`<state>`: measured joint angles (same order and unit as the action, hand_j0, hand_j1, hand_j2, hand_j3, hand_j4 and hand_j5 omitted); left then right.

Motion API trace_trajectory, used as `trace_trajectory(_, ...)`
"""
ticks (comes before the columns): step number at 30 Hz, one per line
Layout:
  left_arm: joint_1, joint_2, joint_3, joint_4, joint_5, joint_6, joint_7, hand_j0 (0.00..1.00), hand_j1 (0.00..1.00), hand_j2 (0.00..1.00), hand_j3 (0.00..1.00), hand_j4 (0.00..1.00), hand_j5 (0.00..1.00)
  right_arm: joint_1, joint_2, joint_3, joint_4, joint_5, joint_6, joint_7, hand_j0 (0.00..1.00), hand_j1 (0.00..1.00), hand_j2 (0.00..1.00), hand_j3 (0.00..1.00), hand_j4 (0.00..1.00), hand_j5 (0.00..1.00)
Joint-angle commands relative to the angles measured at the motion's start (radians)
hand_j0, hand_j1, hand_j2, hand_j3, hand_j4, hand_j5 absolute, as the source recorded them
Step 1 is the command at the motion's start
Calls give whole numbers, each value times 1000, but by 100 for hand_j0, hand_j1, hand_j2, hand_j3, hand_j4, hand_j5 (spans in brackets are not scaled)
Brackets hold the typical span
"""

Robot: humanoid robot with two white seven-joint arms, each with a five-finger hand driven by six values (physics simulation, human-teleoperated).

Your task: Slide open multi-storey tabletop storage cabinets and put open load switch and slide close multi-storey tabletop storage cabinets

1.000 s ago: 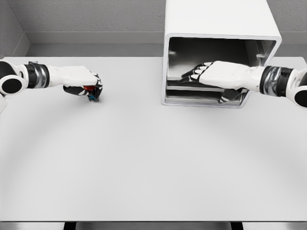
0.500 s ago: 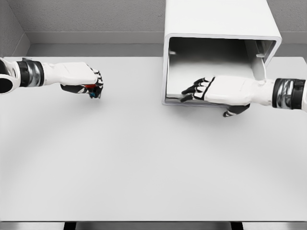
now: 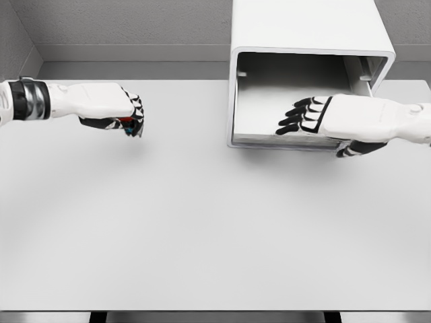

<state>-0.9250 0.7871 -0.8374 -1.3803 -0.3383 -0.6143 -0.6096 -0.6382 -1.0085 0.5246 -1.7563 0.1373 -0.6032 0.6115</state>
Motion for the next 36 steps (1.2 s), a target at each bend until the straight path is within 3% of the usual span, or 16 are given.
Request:
trace_trajectory(1,-2,4,-3,-37,8,3,1,35,35,35,35,35,35,5,-33,-107,0,-56,-8,-1,100,100,100,100,100,100)
trace_trajectory(4,-3,4,-3,-109,25,3,1,35,35,35,35,35,35,63,-50,-215,0,-62,-8,-1,100,100,100,100,100,100)
trace_trajectory(12,-89,20,-3,-292,157,3,1,35,35,35,35,35,35,272,-90,-485,0,-100,-8,-1,100,100,100,100,100,100)
trace_trajectory(15,-118,17,-3,-302,179,3,1,35,35,35,35,35,35,334,-90,-564,1,-100,-8,-1,100,100,100,100,100,100)
trace_trajectory(22,-153,-66,-5,-295,191,3,1,35,35,35,35,35,35,597,-84,-681,17,-74,-8,-1,100,100,100,100,100,100)
trace_trajectory(29,-190,-200,-5,-264,186,3,-1,35,35,35,35,35,35,696,-68,-692,15,-27,-8,-1,91,91,91,91,91,91)
trace_trajectory(33,-222,-259,-5,-232,183,3,-1,35,35,35,35,35,35,761,-32,-675,14,36,-8,-1,67,67,67,67,67,67)
trace_trajectory(36,-222,-322,-8,-184,179,3,-1,35,35,35,35,35,35,764,-18,-581,11,56,-8,-1,58,58,58,58,58,58)
